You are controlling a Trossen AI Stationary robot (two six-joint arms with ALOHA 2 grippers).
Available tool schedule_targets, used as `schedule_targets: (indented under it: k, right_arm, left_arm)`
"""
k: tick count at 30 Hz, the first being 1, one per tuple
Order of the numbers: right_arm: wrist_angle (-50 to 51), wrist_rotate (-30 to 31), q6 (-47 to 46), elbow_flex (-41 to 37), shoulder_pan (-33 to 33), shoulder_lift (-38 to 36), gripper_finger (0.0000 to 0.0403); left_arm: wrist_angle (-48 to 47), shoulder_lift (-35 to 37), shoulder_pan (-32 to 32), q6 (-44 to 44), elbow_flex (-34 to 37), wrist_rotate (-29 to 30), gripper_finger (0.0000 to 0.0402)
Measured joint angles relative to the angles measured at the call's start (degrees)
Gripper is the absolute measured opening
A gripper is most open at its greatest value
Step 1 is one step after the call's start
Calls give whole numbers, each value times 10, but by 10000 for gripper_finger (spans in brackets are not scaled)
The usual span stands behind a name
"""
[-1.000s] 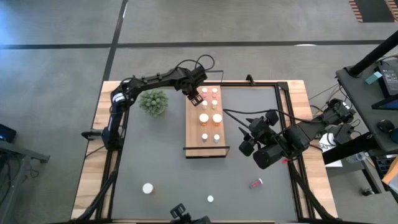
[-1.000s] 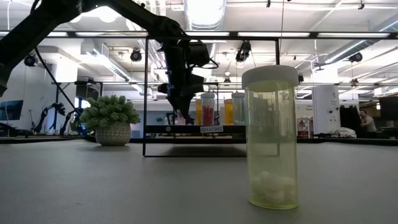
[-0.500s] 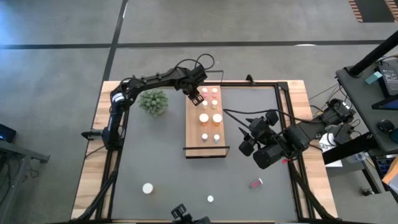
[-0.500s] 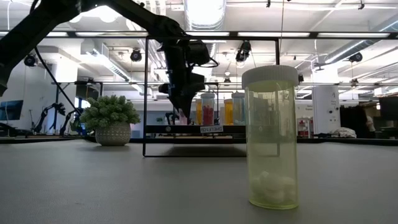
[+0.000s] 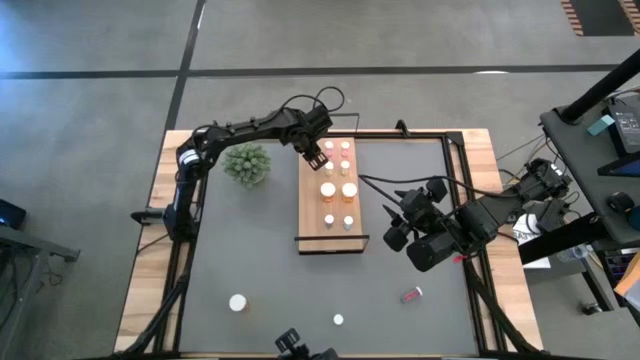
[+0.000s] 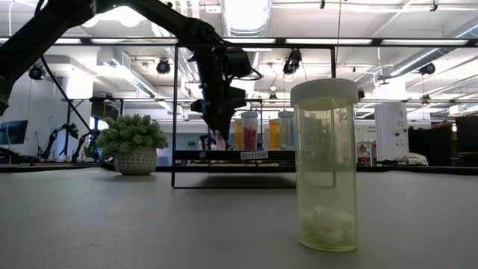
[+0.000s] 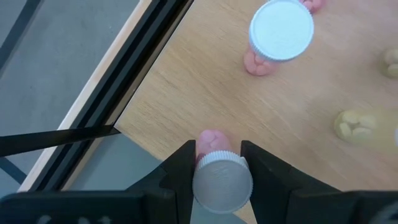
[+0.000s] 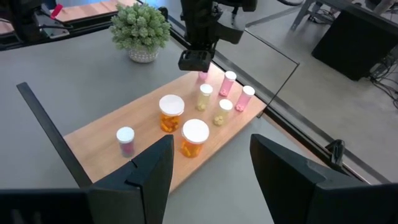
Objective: Pick and place medicine bottles onto shelf by color
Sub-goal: Put the pink pill bottle aligned with the other pink pill bottles on the shelf, then put the yellow pill bottle aligned with the other yellow pill bottles on the shelf
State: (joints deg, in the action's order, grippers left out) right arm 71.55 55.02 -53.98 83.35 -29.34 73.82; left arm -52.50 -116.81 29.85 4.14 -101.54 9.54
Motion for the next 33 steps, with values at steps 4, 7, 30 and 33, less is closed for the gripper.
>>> schedule_targets:
  k: [4,7,30,33]
  right_arm:
    - [-1,0,0,0,0,0,203]
    - [-1,0,0,0,0,0,203]
    - [-1,0,0,0,0,0,203]
    - [-2,0,0,0,0,0,203]
  left_arm:
    - [1,0,0,0,0,0,103]
    - [4,0,0,1,0,-2,103]
    - [15,10,-3,-4,-7,-2,173]
    - [15,27,-3,-4,-10,-8,173]
